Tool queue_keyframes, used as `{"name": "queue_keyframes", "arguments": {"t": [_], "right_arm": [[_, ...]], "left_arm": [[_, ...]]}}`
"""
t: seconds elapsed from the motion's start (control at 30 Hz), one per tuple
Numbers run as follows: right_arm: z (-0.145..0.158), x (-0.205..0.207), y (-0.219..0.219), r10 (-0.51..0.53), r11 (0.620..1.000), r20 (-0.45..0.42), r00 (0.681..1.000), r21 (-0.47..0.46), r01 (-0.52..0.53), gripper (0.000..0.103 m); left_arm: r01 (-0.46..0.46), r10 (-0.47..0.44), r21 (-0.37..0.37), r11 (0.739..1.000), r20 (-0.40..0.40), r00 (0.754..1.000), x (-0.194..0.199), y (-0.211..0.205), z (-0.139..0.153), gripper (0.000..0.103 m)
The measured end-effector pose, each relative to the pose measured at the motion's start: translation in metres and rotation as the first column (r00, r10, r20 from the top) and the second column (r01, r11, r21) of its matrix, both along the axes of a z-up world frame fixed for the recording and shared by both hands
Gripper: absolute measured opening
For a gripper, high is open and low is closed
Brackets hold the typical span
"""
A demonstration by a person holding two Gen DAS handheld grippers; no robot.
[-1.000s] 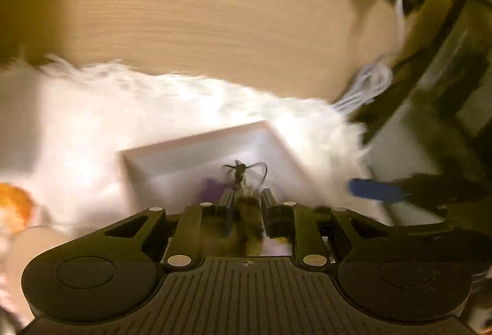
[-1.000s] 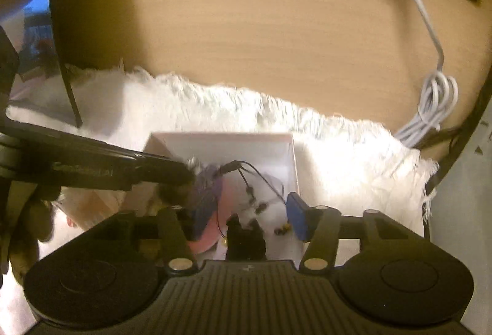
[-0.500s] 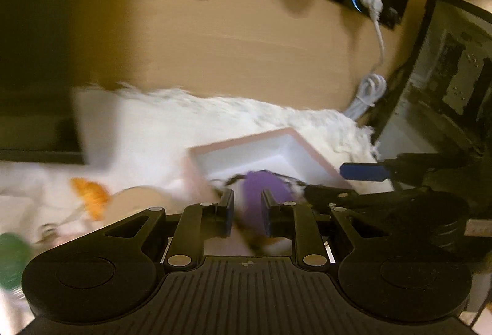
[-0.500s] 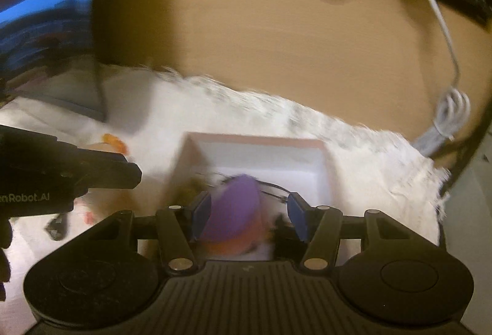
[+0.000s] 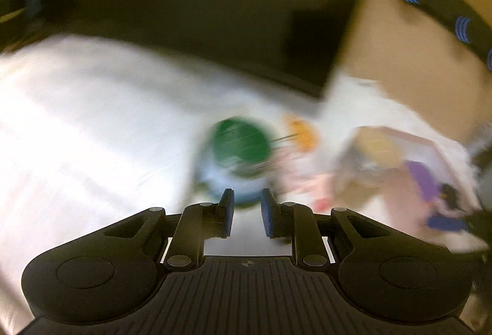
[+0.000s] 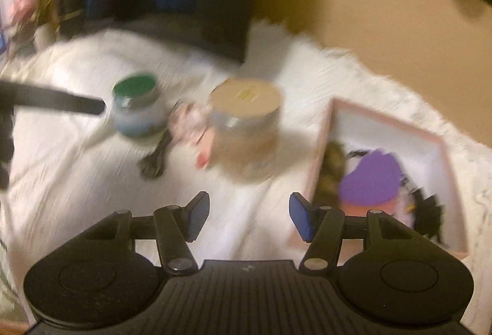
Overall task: Organize soft objects
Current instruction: 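Grasp the black cable with the left tool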
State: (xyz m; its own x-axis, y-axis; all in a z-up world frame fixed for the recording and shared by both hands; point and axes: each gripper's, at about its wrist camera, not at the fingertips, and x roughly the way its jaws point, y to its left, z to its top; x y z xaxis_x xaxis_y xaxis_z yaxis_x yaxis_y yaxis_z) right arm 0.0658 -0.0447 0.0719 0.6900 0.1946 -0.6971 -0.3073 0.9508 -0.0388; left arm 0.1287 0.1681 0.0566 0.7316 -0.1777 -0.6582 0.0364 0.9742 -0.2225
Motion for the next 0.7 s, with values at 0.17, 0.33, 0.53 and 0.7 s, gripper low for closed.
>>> {"name": "queue_keyframes", "arguments": {"t": [0.17, 0.33, 0.53, 0.7], "right_arm": [[-0.015, -0.003, 0.021, 0.053, 0.998, -0.032, 0.998, -0.024, -0.054, 0.058], [-0.016, -0.002, 0.024, 0.050, 0.998, -0.039, 0.998, -0.021, -0.051, 0.058], [-0.024, -0.005, 0.017, 0.028, 0.999, -0.064, 0.998, -0.023, -0.029, 0.058], [-0.027, -0.008, 0.010, 0.012, 1.000, -0.073, 0.997, -0.021, -0.014, 0.058]], "left_arm": [[-0.028, 0.028, -0.010, 1.000, -0.055, 0.998, 0.003, 0.014, -0.016, 0.021], [0.125, -0.129, -0.064, 0.990, -0.061, 0.990, 0.015, -0.016, -0.023, 0.021], [0.126, -0.130, -0.059, 0.990, -0.068, 0.989, 0.045, -0.055, -0.040, 0.021], [0.089, -0.082, 0.051, 0.995, -0.128, 0.988, 0.062, -0.067, -0.057, 0.028]]}}
